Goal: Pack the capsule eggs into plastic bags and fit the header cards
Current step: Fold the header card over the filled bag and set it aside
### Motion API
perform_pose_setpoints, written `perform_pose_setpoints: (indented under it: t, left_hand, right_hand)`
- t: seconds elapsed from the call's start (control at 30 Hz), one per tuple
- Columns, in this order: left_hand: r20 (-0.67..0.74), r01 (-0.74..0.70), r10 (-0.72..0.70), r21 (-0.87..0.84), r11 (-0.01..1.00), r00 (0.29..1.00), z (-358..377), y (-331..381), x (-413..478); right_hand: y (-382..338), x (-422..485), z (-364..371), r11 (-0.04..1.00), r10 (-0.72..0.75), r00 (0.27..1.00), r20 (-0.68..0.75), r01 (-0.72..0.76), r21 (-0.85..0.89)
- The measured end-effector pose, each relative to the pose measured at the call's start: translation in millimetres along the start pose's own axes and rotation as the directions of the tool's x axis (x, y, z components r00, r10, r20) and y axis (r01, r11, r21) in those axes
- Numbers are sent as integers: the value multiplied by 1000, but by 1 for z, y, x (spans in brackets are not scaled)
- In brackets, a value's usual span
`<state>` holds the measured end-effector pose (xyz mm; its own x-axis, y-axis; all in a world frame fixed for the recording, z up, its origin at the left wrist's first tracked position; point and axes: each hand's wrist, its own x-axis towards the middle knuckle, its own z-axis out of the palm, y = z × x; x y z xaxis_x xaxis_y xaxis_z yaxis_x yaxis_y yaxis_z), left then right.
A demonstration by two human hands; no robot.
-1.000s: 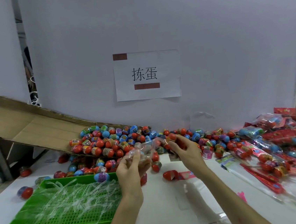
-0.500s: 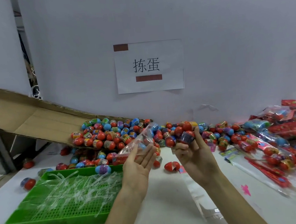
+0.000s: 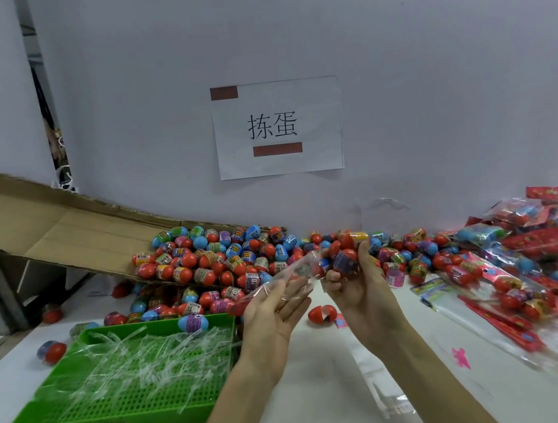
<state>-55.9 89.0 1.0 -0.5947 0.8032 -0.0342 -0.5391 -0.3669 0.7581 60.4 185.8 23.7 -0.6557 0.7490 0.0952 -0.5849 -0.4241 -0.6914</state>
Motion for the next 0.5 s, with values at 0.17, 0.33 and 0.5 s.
perform_pose_setpoints:
  t: [0.17, 0.33, 0.5]
  left_hand:
    - [34, -51, 48, 92, 994, 998, -1, -2, -2]
    - [79, -10, 4, 72, 997, 997, -1, 2, -3]
    - [88, -10, 5, 58, 998, 996, -1, 0, -1]
  right_hand:
    - [6, -3, 5, 998, 52, 997, 57, -53, 15]
    - [10, -5, 5, 975, 122, 989, 83, -135, 176]
    - [9, -4, 0, 952, 153, 983, 98, -173, 253]
